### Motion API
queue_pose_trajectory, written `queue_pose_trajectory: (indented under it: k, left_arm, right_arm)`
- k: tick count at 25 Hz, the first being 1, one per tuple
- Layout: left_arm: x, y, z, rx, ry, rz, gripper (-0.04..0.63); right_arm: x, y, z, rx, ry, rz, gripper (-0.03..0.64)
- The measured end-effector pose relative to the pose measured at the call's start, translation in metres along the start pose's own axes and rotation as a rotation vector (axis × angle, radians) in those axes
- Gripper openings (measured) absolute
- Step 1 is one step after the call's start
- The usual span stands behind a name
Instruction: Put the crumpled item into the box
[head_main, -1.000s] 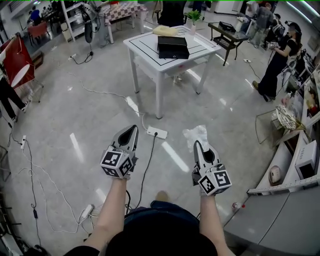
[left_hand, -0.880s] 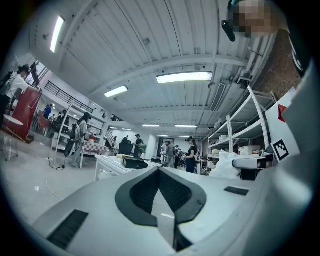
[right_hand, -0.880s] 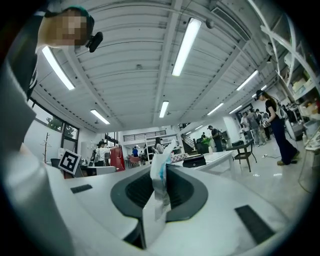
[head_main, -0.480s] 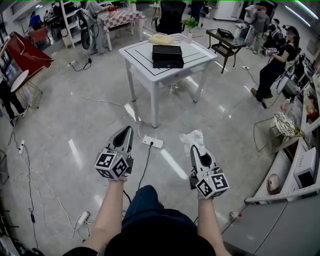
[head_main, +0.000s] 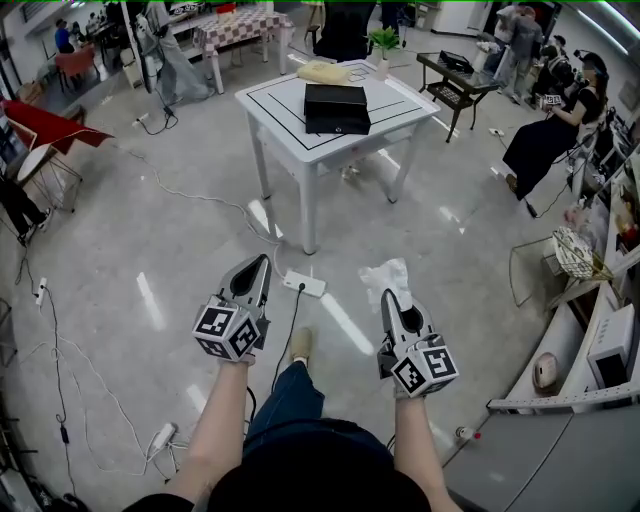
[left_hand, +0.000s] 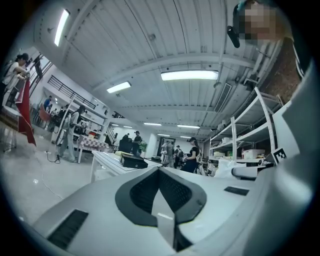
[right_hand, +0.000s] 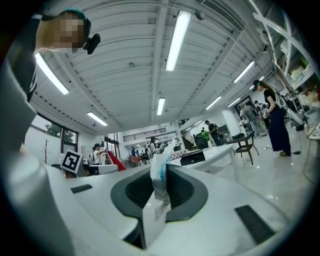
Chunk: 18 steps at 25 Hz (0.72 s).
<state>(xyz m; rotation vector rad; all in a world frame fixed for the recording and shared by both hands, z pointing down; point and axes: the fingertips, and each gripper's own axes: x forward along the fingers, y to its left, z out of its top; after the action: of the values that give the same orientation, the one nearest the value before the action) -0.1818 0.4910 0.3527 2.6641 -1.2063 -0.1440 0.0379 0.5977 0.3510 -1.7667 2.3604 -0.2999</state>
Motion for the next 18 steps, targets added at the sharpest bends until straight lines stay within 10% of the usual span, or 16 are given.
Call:
queue_pose_trajectory:
  k: [18]
  left_arm:
    - [0.116,0.037,0.008,0.016,0.037,-0.043,0.002]
  right_arm:
    - [0.105,-0.056,0.021,0.026,0.012,0.009,0.049]
